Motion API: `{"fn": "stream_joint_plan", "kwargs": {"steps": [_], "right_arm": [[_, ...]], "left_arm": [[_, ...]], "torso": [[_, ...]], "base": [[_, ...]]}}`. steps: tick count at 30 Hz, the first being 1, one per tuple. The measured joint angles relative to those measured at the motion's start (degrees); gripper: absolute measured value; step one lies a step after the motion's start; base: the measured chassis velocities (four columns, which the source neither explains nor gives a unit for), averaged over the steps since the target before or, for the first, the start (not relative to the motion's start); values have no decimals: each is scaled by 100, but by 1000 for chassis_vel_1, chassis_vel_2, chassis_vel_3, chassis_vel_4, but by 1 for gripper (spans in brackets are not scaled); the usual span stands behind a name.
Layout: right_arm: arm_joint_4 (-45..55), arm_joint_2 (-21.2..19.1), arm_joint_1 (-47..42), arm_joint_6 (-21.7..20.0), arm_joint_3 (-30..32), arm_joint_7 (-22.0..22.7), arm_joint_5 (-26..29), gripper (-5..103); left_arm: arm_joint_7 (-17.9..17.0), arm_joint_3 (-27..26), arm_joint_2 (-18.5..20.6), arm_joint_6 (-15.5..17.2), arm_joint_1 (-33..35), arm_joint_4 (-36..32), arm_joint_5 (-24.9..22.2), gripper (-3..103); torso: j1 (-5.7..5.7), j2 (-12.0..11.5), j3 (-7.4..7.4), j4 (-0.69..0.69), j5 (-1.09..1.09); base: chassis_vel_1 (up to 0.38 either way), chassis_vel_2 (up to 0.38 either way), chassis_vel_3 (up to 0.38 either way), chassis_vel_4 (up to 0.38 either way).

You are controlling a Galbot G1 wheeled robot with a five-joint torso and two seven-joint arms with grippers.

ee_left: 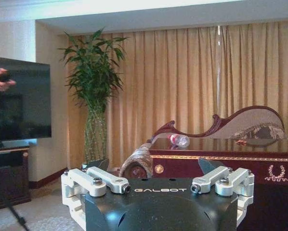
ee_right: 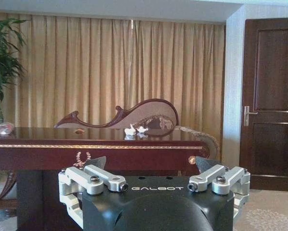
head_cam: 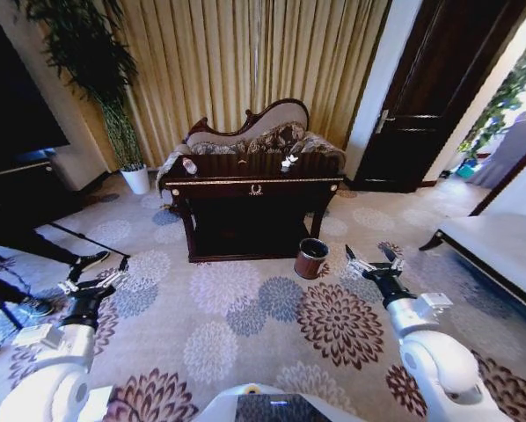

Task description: Move to the front of the table and place the trash on the table into the trash bin.

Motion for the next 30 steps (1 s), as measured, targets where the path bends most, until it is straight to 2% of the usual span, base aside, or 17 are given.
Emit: {"fn": "stream_joint_plan", "kwargs": {"steps": [3, 5, 9, 12, 20, 25, 30], "right_arm": [[3, 5, -12, 4, -3, 0, 0, 100], [18, 7, -22, 14, -4, 0, 4, 100], [25, 11, -27, 19, -3, 0, 7, 100], [28, 21, -33, 26, -19, -1, 5, 100], [9, 40, -24, 40, -63, 0, 0, 100], [-23, 39, -13, 54, -67, 2, -1, 100], [-51, 26, 11, 57, -88, 2, -2, 100]], "left_arm": [[5, 1, -8, -3, 7, 0, 0, 100], [5, 1, -16, -5, 18, 4, -1, 100], [5, -18, -17, -16, 26, 8, -4, 100], [6, -33, -20, -20, 36, 10, -7, 100], [2, -41, -35, -23, 54, -22, -11, 100], [2, -43, -38, -23, 56, -26, -10, 100], [1, -46, -45, -23, 63, -23, -6, 100]], "torso": [[0, 0, -1, -1, -1], [0, 0, 0, 1, -9], [1, -1, 0, 2, 0], [0, 0, -1, -2, -7], [0, 0, -1, 2, -3], [0, 0, -1, -3, -3], [-1, 0, -1, 3, -3]], "base": [[-254, 250, 271, -274], [-248, 267, 273, -275], [-197, 253, 234, -262], [-231, 224, 217, -226], [-224, 226, 229, -224], [-238, 210, 222, -238], [-202, 236, 232, -204]]}}
